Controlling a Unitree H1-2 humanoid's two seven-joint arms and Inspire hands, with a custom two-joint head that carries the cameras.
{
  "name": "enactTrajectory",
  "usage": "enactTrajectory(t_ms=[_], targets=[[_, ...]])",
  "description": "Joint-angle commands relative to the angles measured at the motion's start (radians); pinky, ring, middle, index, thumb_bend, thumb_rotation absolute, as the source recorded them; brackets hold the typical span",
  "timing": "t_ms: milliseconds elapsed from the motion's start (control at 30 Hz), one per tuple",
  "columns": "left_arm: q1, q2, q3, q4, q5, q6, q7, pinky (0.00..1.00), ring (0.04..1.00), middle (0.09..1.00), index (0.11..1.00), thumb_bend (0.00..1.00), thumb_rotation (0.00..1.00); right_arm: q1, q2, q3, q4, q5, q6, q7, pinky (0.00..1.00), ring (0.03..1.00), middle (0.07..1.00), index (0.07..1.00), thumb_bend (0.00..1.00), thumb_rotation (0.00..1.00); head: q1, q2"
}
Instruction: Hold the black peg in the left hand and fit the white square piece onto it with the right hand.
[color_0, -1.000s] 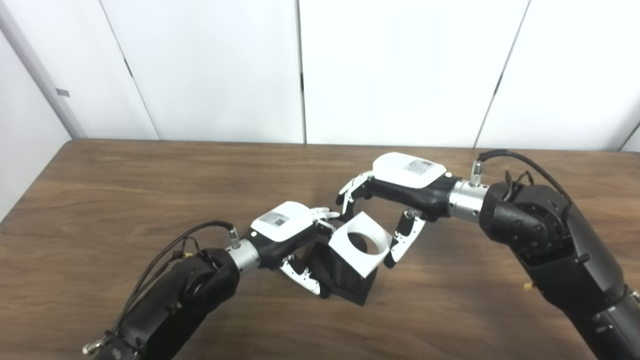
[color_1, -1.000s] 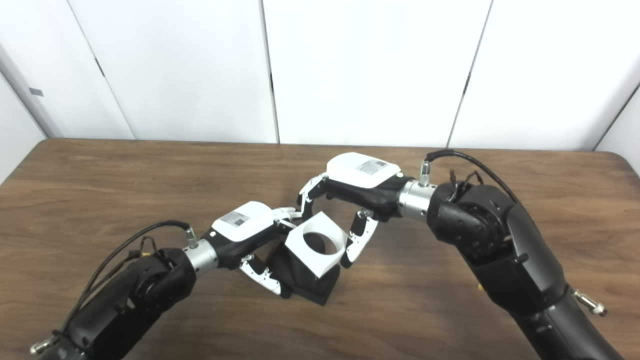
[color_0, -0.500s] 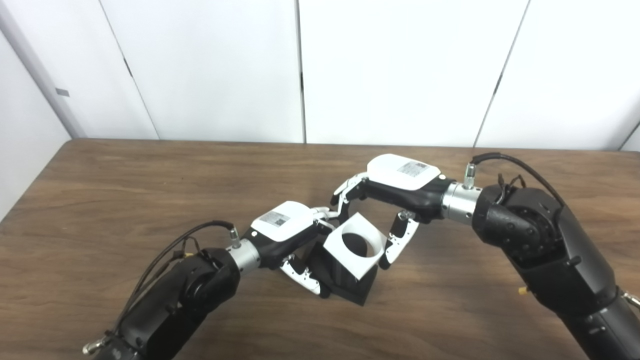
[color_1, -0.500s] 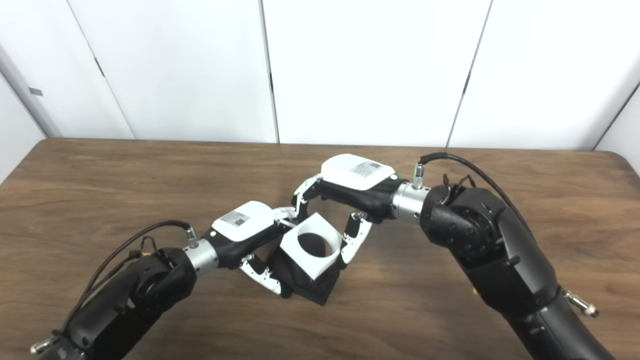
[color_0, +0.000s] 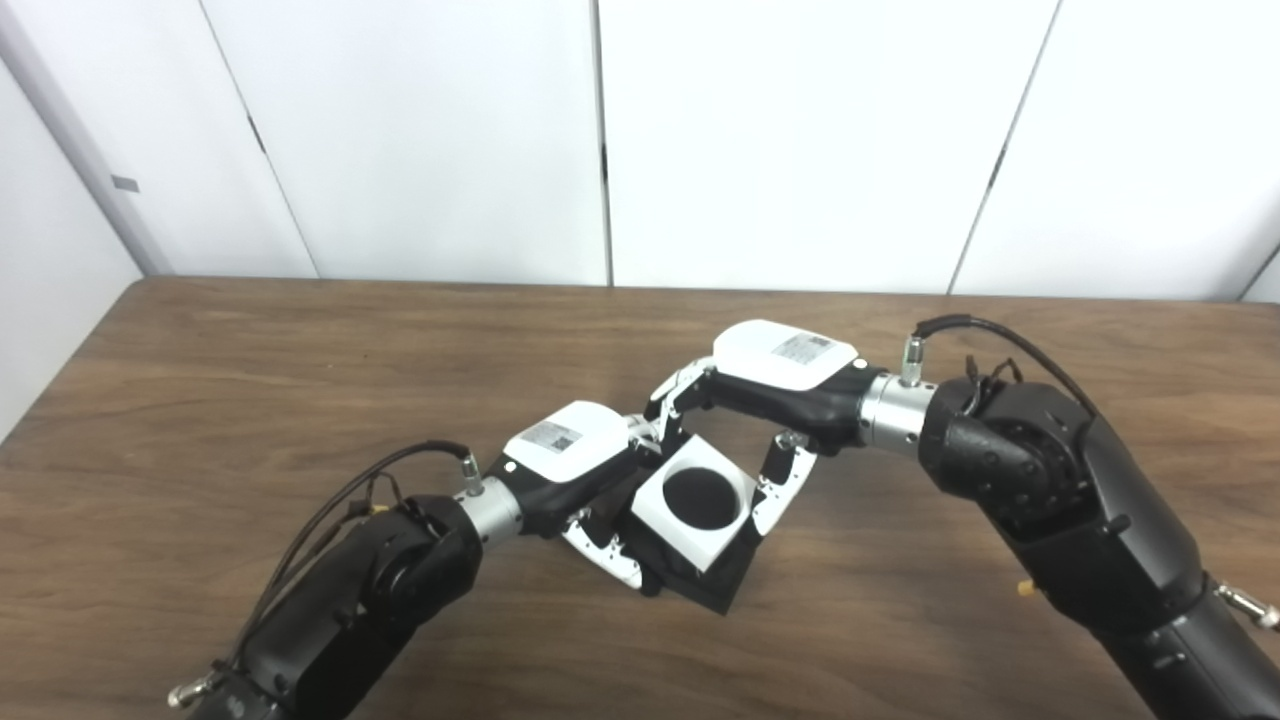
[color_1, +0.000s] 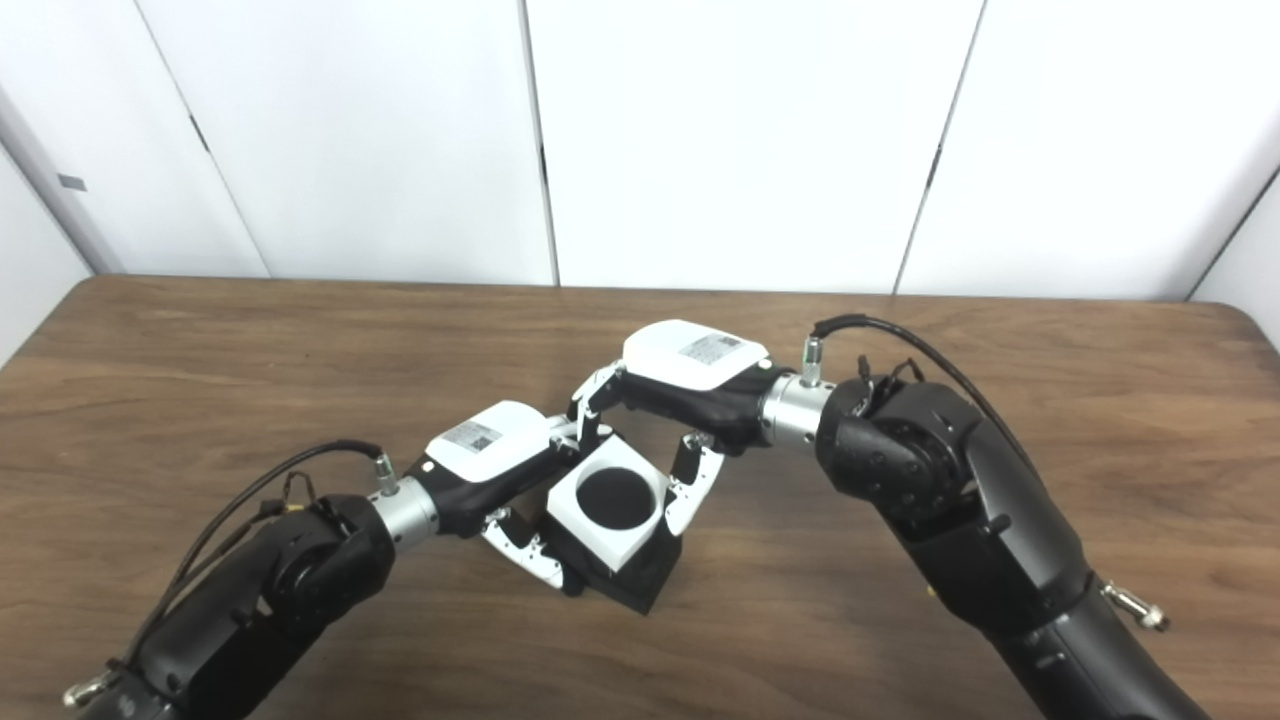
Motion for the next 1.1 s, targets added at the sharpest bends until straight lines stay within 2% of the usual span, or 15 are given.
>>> enactTrajectory(t_ms=[0,333,533,567,600,667,800,1067], targets=[[0.031,-0.022,-0.057,0.045,0.057,0.019,-0.066,0.77,0.93,0.916,0.489,0.52,0.07,-0.05,0.016,0.006,-0.006,0.017,-0.016,-0.003,0.68,0.816,0.792,0.477,0.53,0.14,0.002,0.001],[0.031,-0.021,-0.053,0.032,0.054,0.034,-0.081,0.78,0.936,0.925,0.489,0.52,0.07,-0.047,0.007,0.038,0.039,-0.001,-0.016,0.01,0.67,0.814,0.786,0.477,0.53,0.13,0.005,0.002],[0.033,-0.015,-0.045,0.024,0.047,0.035,-0.08,0.77,0.933,0.92,0.489,0.52,0.07,-0.048,-0.028,0.059,0.04,-0.044,0.043,0.076,0.65,0.797,0.794,0.491,0.52,0.15,-0.005,0.004],[0.033,-0.015,-0.044,0.023,0.047,0.037,-0.081,0.77,0.933,0.919,0.489,0.52,0.07,-0.047,-0.036,0.061,0.038,-0.05,0.059,0.088,0.65,0.803,0.805,0.584,0.73,0.19,-0.006,0.005],[0.034,-0.014,-0.044,0.022,0.046,0.038,-0.082,0.78,0.932,0.918,0.489,0.52,0.07,-0.047,-0.041,0.063,0.037,-0.054,0.069,0.096,0.65,0.812,0.818,0.669,0.87,0.22,-0.007,0.006],[0.034,-0.012,-0.043,0.024,0.044,0.035,-0.08,0.78,0.931,0.919,0.489,0.52,0.07,-0.042,-0.051,0.059,0.036,-0.055,0.085,0.102,0.65,0.816,0.827,0.729,0.94,0.24,-0.009,0.007],[0.033,-0.011,-0.043,0.026,0.045,0.035,-0.08,0.77,0.927,0.919,0.489,0.52,0.07,-0.028,-0.067,0.043,0.027,-0.055,0.097,0.106,0.66,0.827,0.853,0.83,0.98,0.27,-0.008,0.007],[0.033,-0.003,-0.037,0.026,0.041,0.038,-0.085,0.78,0.928,0.923,0.49,0.52,0.07,-0.01,-0.089,0.009,-0.005,-0.04,0.129,0.106,0.69,0.835,0.875,0.87,0.94,0.26,-0.013,0.007]])
